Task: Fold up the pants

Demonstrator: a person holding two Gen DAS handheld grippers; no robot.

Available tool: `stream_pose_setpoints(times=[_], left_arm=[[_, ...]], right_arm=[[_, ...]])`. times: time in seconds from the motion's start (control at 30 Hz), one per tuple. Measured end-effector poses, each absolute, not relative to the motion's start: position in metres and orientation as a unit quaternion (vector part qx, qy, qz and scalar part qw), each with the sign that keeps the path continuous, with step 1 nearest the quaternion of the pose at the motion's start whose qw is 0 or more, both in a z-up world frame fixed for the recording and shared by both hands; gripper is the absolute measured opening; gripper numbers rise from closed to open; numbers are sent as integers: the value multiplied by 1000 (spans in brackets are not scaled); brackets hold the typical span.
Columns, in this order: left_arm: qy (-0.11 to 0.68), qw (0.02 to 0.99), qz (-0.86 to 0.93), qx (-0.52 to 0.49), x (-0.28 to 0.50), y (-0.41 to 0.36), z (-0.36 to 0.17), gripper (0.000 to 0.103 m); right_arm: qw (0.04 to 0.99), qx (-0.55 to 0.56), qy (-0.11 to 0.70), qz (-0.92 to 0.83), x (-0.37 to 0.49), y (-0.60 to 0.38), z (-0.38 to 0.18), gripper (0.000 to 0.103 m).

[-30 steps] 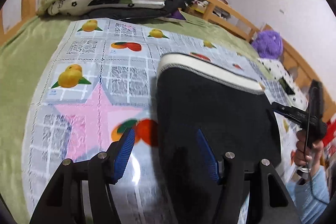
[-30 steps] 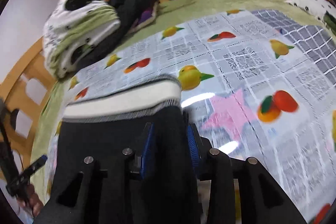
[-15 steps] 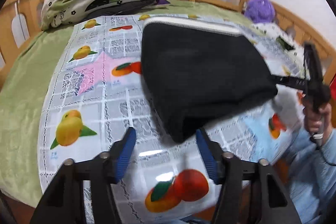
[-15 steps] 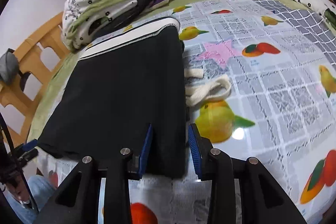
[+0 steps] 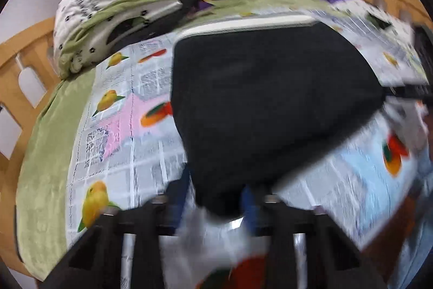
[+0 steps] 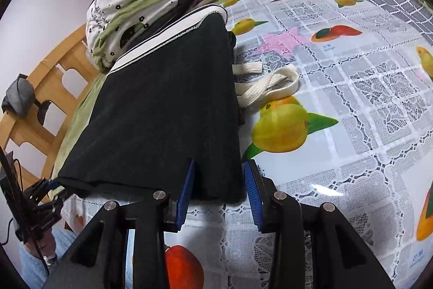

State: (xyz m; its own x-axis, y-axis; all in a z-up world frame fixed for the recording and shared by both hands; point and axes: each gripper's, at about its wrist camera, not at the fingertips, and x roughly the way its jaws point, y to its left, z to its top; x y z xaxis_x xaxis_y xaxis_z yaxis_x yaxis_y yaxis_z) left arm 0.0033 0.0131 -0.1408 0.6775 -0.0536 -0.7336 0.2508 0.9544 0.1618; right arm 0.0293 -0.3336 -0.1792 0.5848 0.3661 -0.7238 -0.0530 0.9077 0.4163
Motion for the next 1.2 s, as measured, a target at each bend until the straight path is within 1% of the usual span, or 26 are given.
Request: stream_pose_setpoints(times=[0.03,0.07,0.1,0.13,0.17,0.2,0.27,0.37,0.4,0.43,0.53,0.57,0.6,0.63,0.67,0.73,0.8,0.87,0.93,0.97,1.03,1.1,1.2], left_arm=[[390,911,-83,104,9,17,-139,19],[377,919,-80,85,10,23,-135,17],[360,928,-79,61,7,30,-130,17],[342,935,-89,16,2,43,-124,17],[349,932,-96,-10,3,50,-125,17],[376,921,-101,-26,7,56,-133,17],[403,909,-99,-21,7,59,-148,17],[405,909,-100,7,-12,60,-155,30],[409,907,-102,14,-20,61,-156,40],[413,904,-107,13,-25,61,-157,43],[418,901,-112,15,-33,64,-159,43],[418,903,-102,24,-31,64,-160,42],[417,903,-94,31,-29,65,-161,36],[418,903,-91,34,-25,66,-163,28],[420,902,-94,32,-22,65,-162,24],[420,901,-100,30,-13,59,-161,11],[419,902,-101,38,-3,49,-158,7],[398,911,-104,23,1,46,-147,6],[379,917,-119,-21,-1,54,-139,5],[382,916,-117,-40,-1,60,-141,5],[416,904,-94,-26,3,62,-158,5],[431,899,-82,0,-1,61,-170,5],[422,903,-77,25,-21,66,-165,5]], right_arm=[[873,175,439,121,29,-333,-179,38],[874,170,439,120,28,-333,-179,38],[875,167,438,120,28,-333,-179,39],[875,166,438,120,27,-333,-180,39],[876,165,437,119,27,-333,-181,39],[876,164,437,119,27,-333,-182,39],[876,160,439,118,27,-331,-182,40],[876,155,441,121,26,-332,-179,40],[876,156,441,122,25,-334,-178,40],[876,162,438,123,24,-337,-177,40],[872,177,439,124,24,-343,-179,41],[870,181,440,125,25,-344,-181,41],[870,183,441,125,25,-344,-182,41],[870,184,440,125,25,-343,-182,41],[870,184,440,125,25,-342,-182,41],[871,181,440,126,25,-341,-182,41],[871,180,439,125,25,-341,-182,41],[871,182,439,125,26,-341,-183,41],[871,183,438,125,25,-341,-183,41],[871,183,438,125,24,-341,-183,41],[871,182,438,125,24,-340,-184,41],[871,174,441,126,25,-339,-183,41],[875,160,439,128,21,-341,-175,41]])
